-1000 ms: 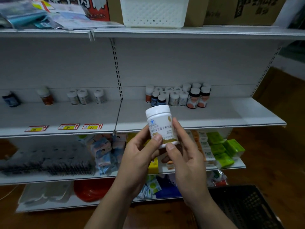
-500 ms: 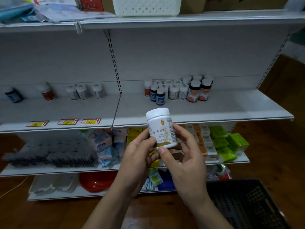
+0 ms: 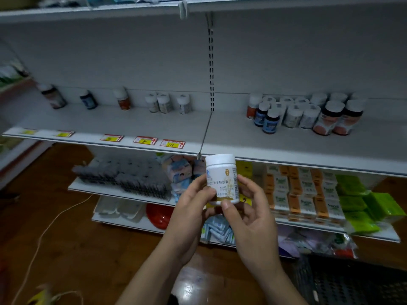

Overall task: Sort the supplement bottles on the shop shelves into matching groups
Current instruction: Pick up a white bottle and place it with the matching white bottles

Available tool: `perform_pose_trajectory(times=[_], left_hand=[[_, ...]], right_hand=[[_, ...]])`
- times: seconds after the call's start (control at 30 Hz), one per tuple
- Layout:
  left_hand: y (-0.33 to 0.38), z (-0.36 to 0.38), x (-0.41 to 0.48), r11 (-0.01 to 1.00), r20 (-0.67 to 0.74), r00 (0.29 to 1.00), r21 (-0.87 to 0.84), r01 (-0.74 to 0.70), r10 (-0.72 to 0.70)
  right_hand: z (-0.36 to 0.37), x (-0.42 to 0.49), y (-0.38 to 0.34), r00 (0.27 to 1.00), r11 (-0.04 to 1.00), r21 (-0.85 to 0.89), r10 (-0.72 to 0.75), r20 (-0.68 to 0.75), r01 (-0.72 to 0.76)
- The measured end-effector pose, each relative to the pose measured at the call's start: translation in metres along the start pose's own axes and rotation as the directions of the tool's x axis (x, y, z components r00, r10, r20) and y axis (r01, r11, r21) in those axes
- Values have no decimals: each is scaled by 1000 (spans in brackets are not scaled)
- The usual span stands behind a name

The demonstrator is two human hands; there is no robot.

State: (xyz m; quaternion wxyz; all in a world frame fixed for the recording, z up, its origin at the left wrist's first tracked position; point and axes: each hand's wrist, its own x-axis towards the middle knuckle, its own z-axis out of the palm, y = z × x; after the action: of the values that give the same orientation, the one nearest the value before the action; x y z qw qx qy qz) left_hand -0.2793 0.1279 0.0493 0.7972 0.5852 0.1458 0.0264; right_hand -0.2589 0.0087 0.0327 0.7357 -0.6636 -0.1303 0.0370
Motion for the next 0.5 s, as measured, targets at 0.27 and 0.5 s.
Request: perform_pose_trajectory(times=[0.27, 0.5], left_hand=[[27, -100, 26, 995, -113, 992, -77, -70, 61], [61, -219, 50, 985, -215, 969, -100, -143, 119]], right_hand=[[102, 42, 15, 997, 998, -13, 59, 50, -59], [224, 72, 35, 985, 993, -36, 120, 124, -116]])
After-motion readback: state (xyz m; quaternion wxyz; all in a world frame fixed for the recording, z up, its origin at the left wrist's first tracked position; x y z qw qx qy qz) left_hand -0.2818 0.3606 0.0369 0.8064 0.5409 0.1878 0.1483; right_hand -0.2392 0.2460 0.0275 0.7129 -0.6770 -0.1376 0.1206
